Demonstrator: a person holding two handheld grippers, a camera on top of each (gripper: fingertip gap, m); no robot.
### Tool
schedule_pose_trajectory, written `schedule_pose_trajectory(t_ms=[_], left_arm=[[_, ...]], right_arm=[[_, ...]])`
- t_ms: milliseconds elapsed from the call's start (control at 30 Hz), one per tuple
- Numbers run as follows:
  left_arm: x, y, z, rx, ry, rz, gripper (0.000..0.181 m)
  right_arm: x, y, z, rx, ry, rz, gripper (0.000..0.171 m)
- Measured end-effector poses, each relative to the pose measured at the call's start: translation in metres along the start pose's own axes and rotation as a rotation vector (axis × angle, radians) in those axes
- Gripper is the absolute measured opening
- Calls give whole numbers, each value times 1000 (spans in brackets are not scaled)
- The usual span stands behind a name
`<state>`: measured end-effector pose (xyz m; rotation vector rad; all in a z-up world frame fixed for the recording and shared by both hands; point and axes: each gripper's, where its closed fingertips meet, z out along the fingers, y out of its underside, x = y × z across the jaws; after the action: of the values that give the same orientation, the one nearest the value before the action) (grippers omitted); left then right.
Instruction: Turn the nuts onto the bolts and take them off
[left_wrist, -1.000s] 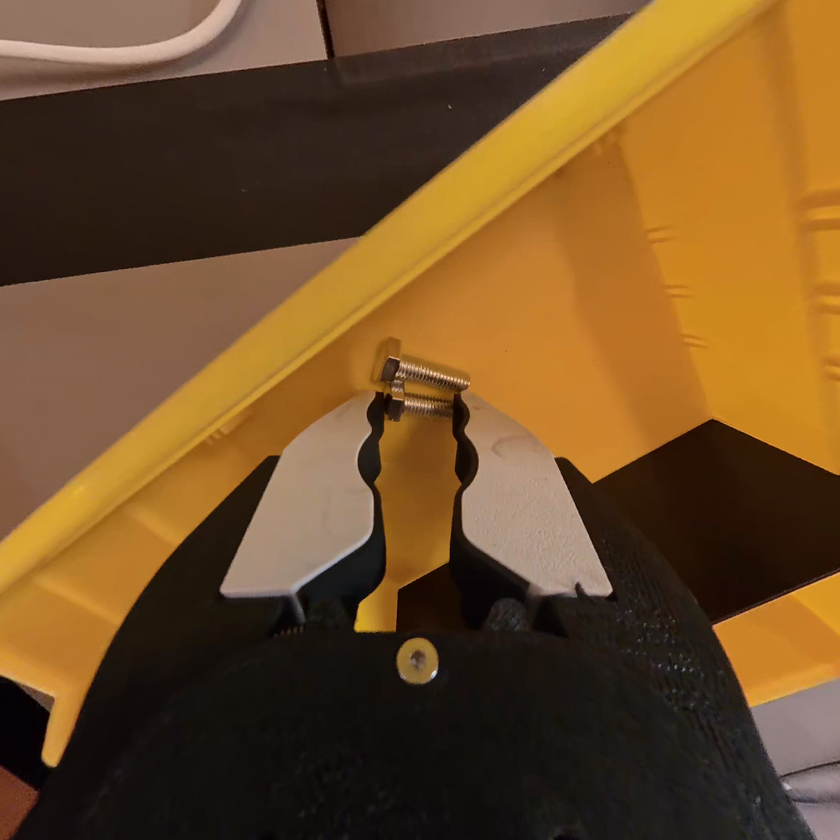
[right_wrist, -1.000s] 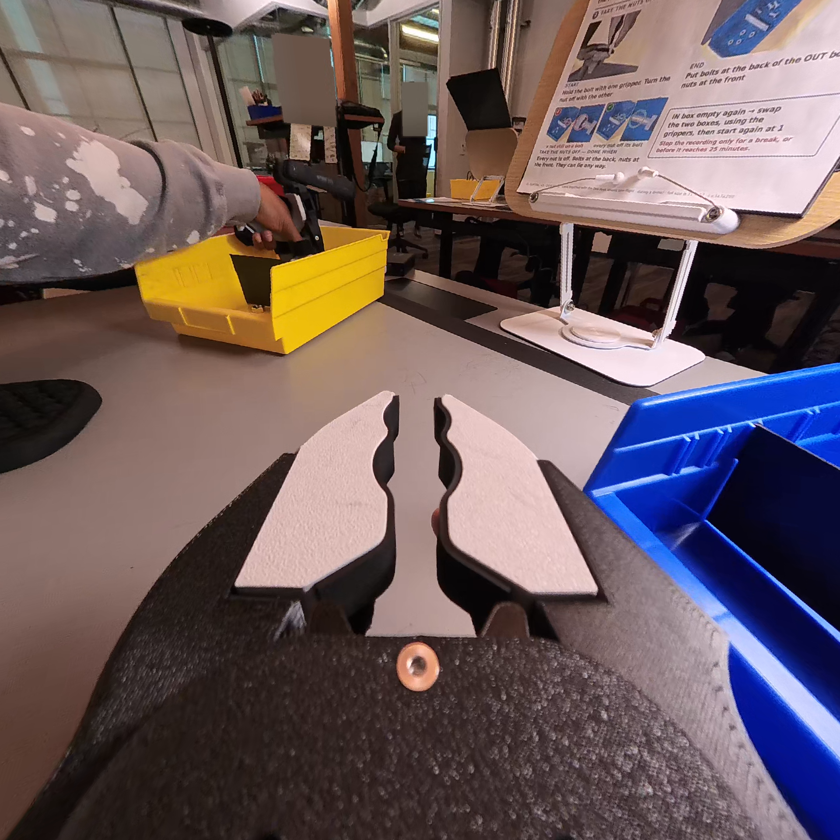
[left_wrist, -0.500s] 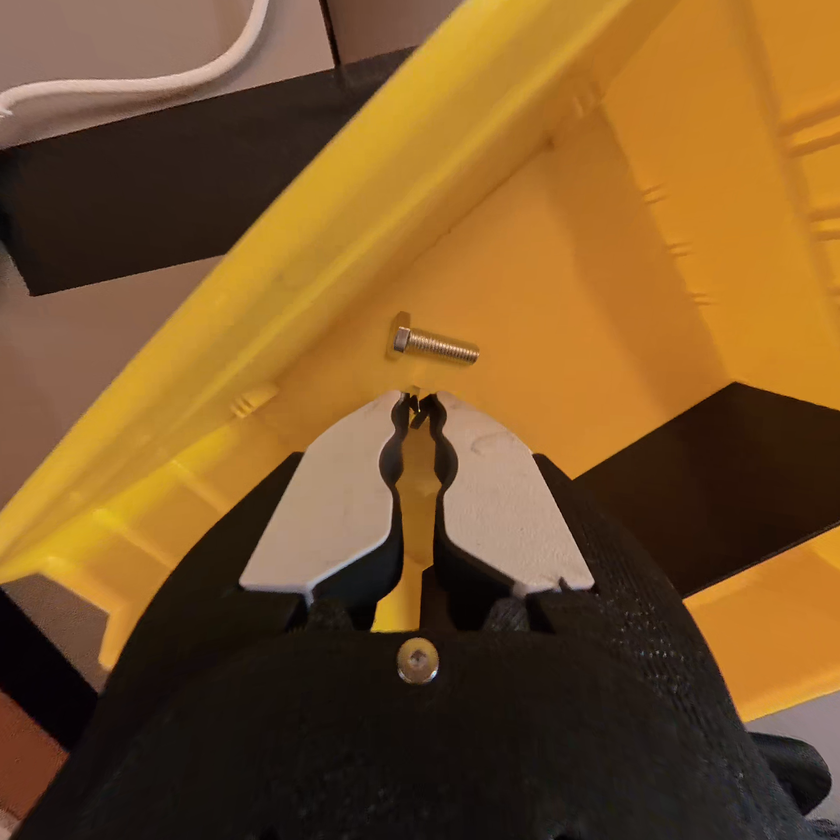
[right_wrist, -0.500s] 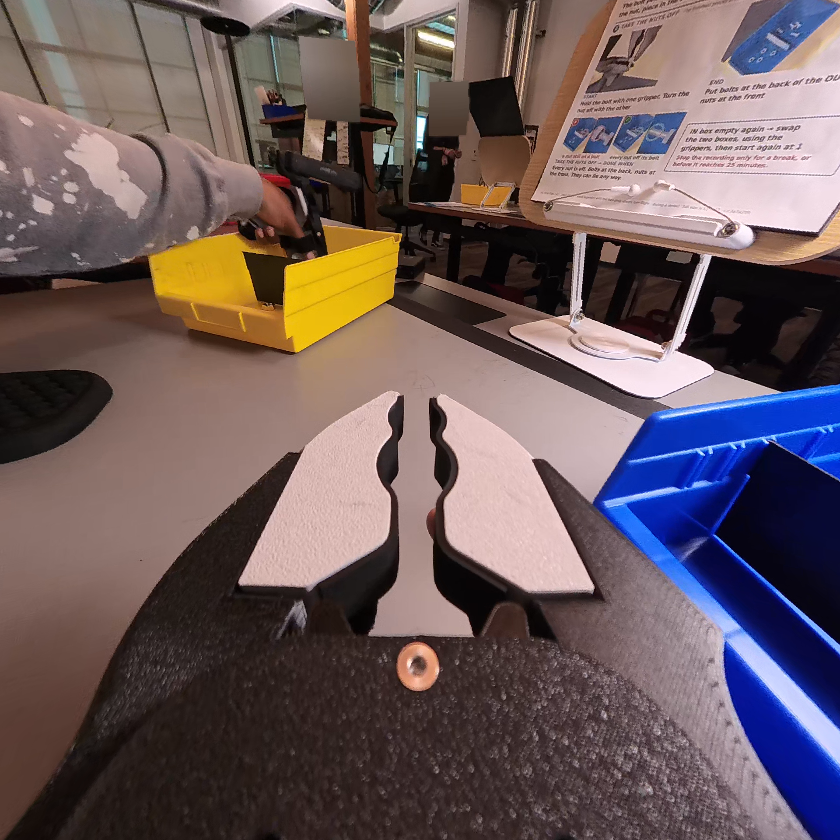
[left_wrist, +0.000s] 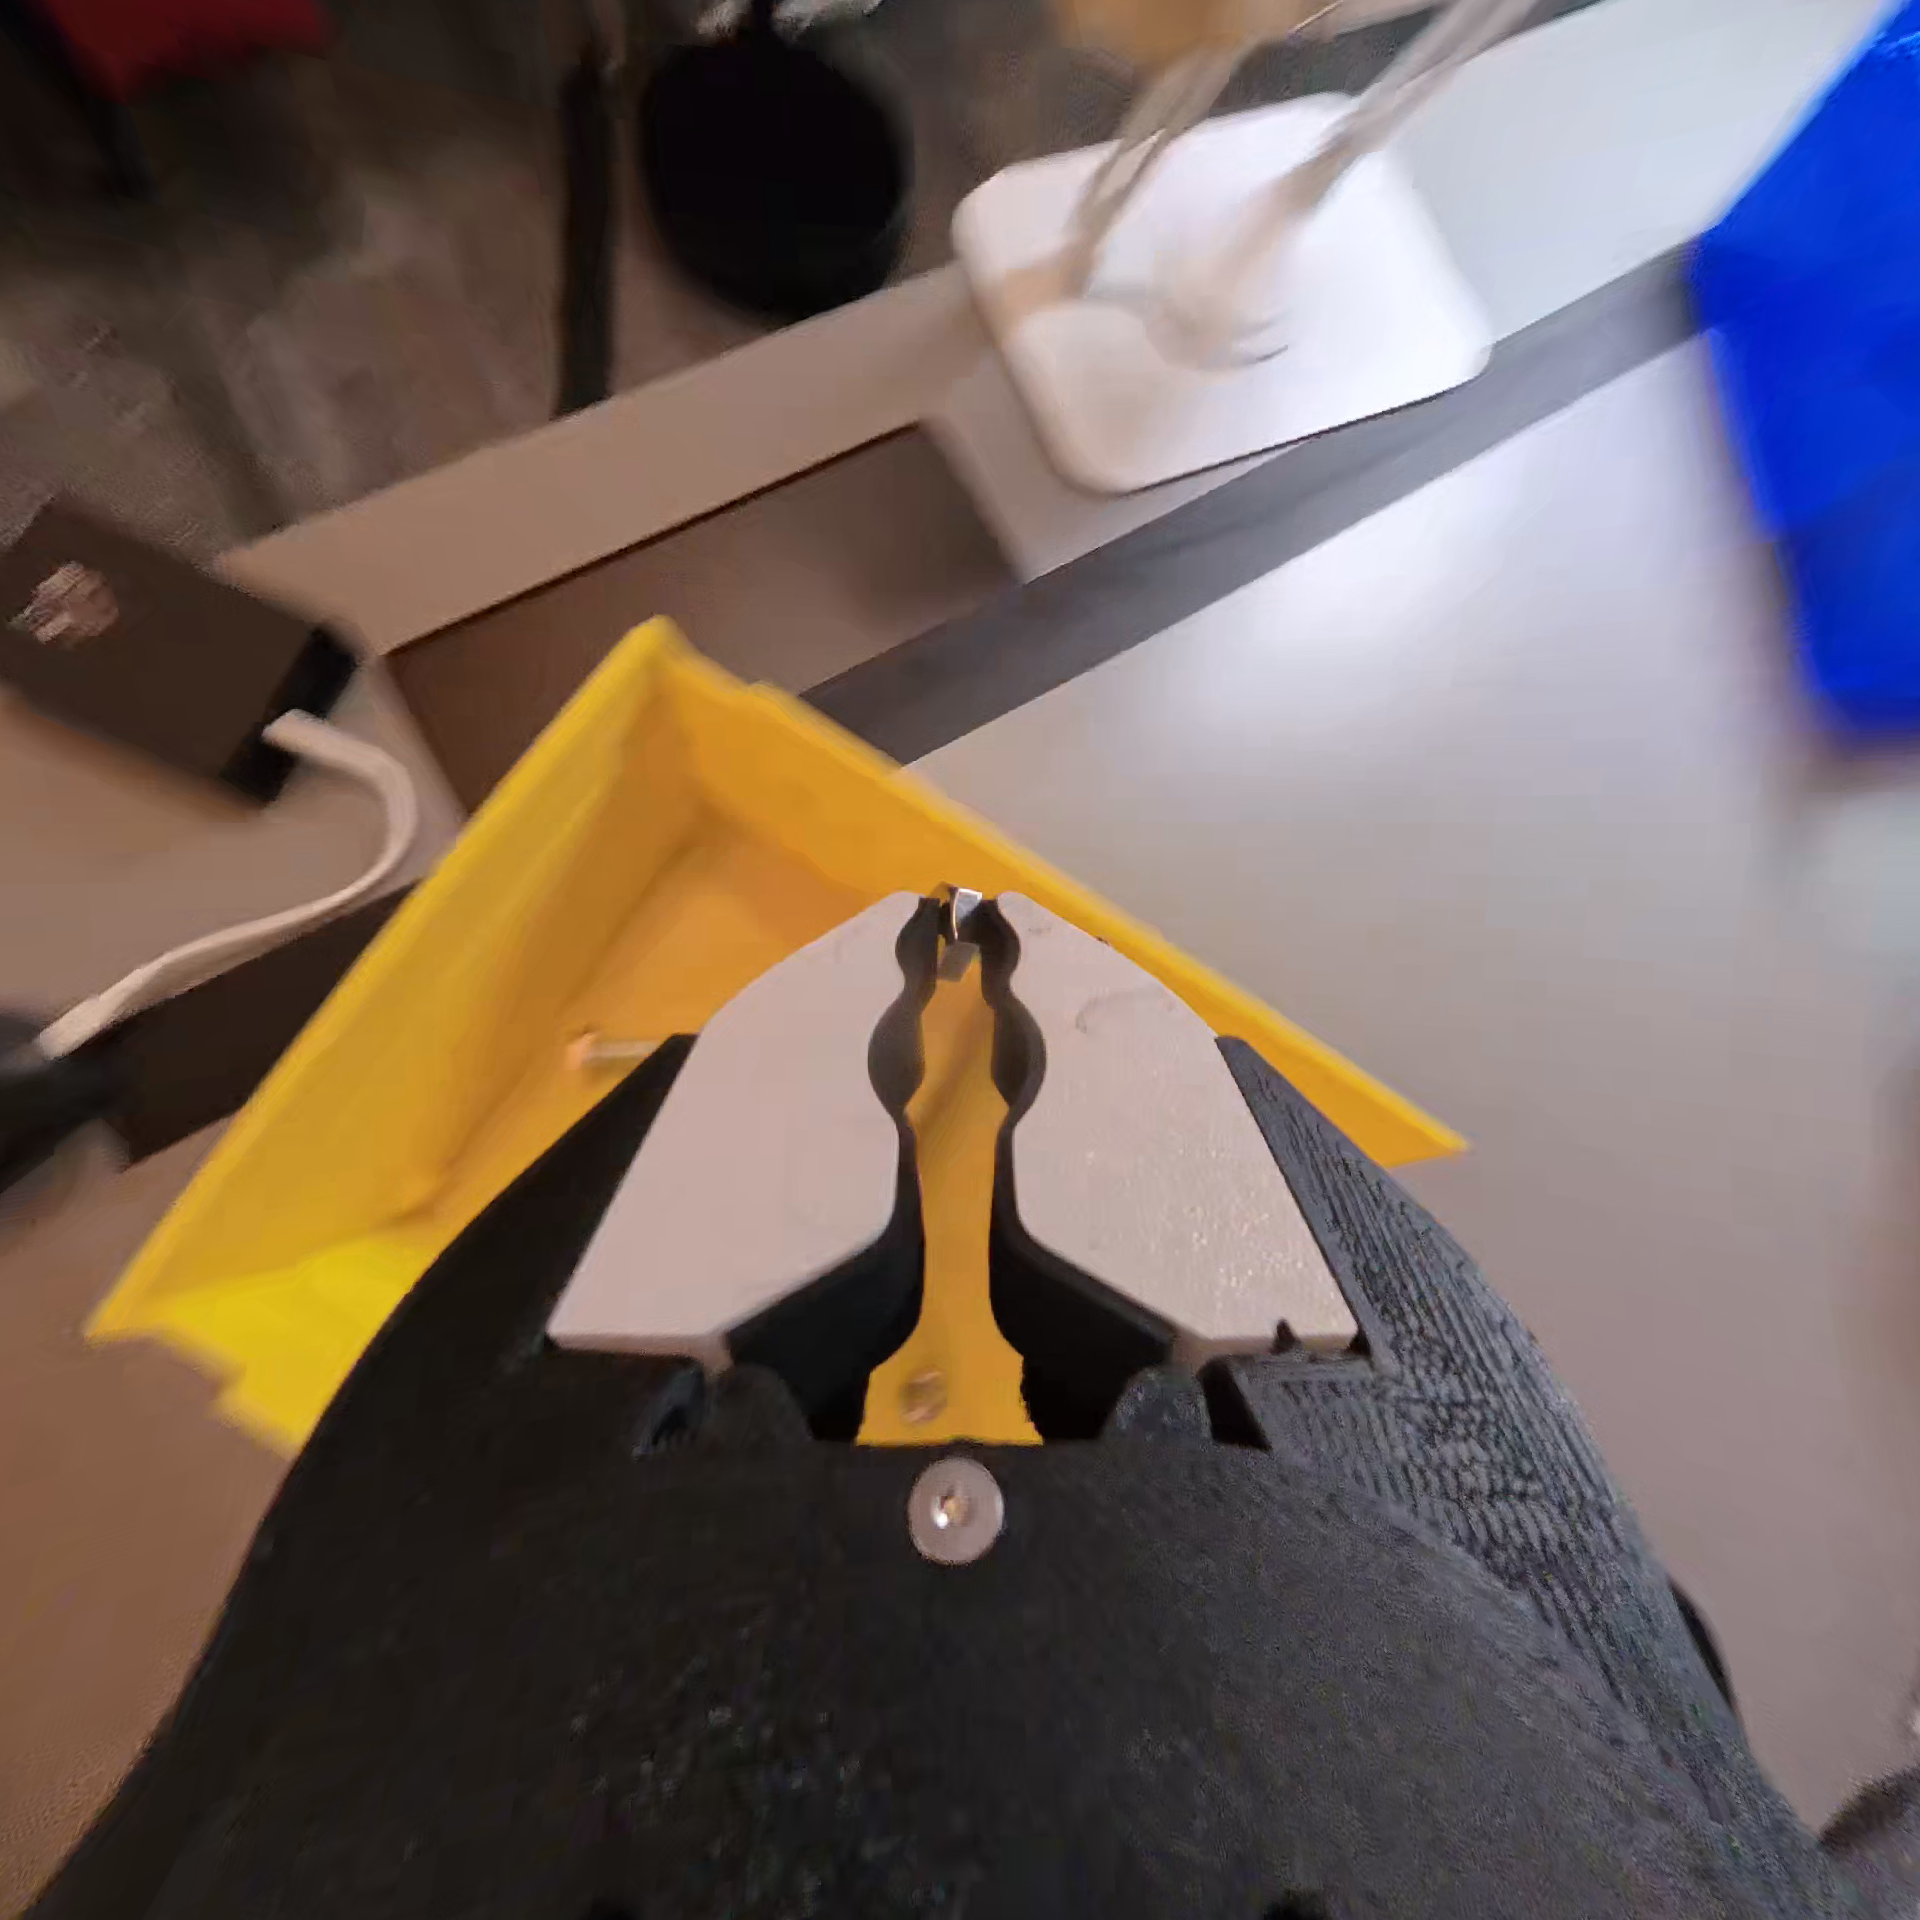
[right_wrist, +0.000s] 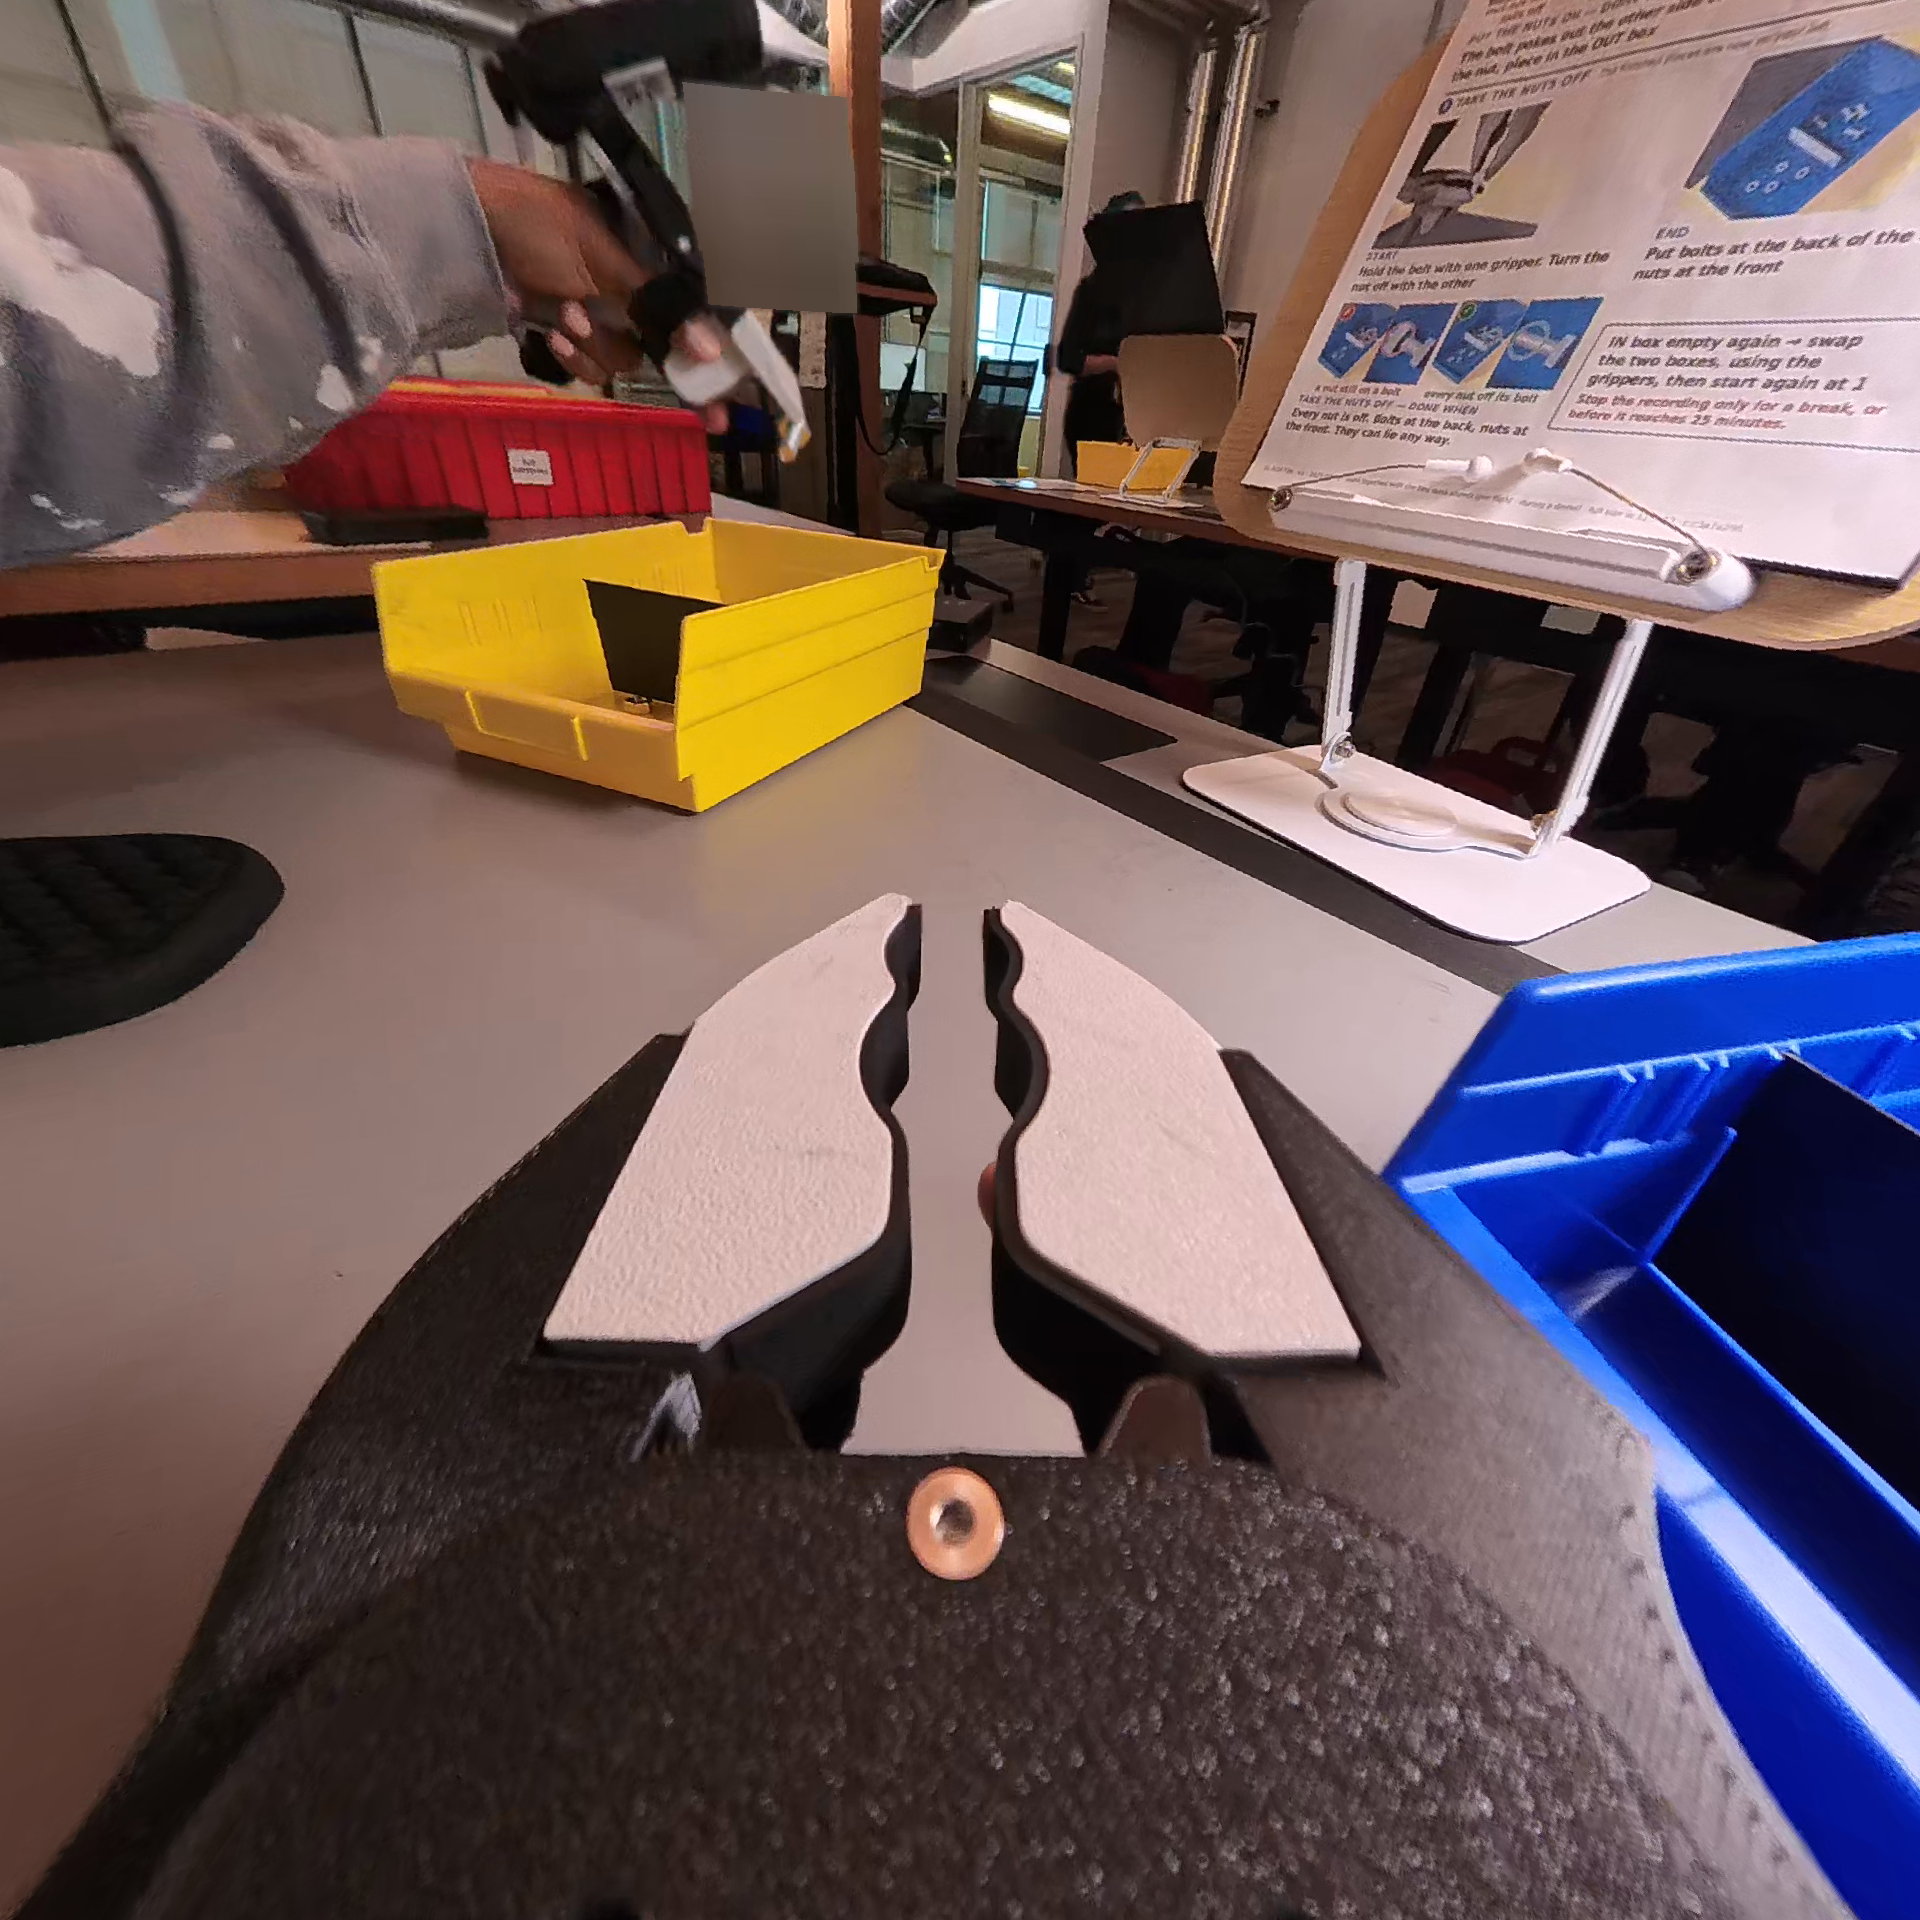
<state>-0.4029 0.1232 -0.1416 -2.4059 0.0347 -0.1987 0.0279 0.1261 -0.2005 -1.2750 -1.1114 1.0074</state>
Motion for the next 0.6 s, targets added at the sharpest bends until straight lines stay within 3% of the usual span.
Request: schedule_pose_trajectory(t_ms=[33,167,300,467,600], left_arm=[[25,-6,-4,49,71,17,8],[128,-9,-9,196,376,71,8],[221,11,-1,272,693,38,8],[304,40,14,283,1061,-112,8],[350,61,21,224,1267,-199,8]], right_arm=[[-2,-1,1,1,-8,-15,12],[-15,-5,7,5,-34,-107,18],[-32,-13,16,9,-51,-224,20],[-56,-28,31,17,-73,-482,22],[-75,-37,46,45,-91,-665,28]])
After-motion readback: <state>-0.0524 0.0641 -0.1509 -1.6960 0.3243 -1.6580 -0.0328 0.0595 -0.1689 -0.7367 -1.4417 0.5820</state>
